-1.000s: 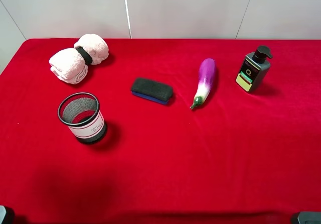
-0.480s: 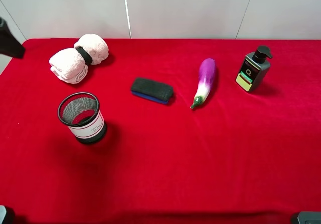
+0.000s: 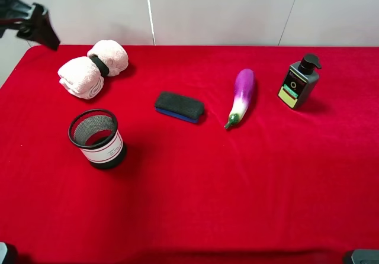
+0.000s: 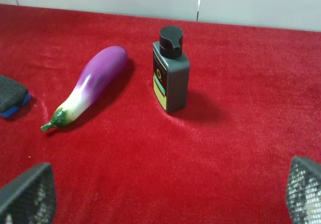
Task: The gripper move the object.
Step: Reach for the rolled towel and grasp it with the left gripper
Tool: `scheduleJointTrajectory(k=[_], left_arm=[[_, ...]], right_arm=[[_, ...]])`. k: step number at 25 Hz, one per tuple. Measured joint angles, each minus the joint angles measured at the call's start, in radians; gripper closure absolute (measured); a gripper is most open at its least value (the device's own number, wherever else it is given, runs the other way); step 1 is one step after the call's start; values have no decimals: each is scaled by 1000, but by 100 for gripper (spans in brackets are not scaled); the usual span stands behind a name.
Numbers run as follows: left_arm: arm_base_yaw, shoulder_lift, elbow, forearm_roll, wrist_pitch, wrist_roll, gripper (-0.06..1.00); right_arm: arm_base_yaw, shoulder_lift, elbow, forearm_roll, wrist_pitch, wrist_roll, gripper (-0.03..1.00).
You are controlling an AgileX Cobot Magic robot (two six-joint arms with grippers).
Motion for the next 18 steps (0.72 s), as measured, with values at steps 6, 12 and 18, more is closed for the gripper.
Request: scheduleJointTrajectory(k=[6,12,18], left_arm=[[-59,140,-117,9,-1,5,-2],[-97,279,-215,19,-1,13,-2],[-99,370,-228,103,-3,17,-2]], right_arm=[[0,0,0,0,0,0,27],[0,0,0,0,0,0,27],[0,0,0,0,0,0,27]])
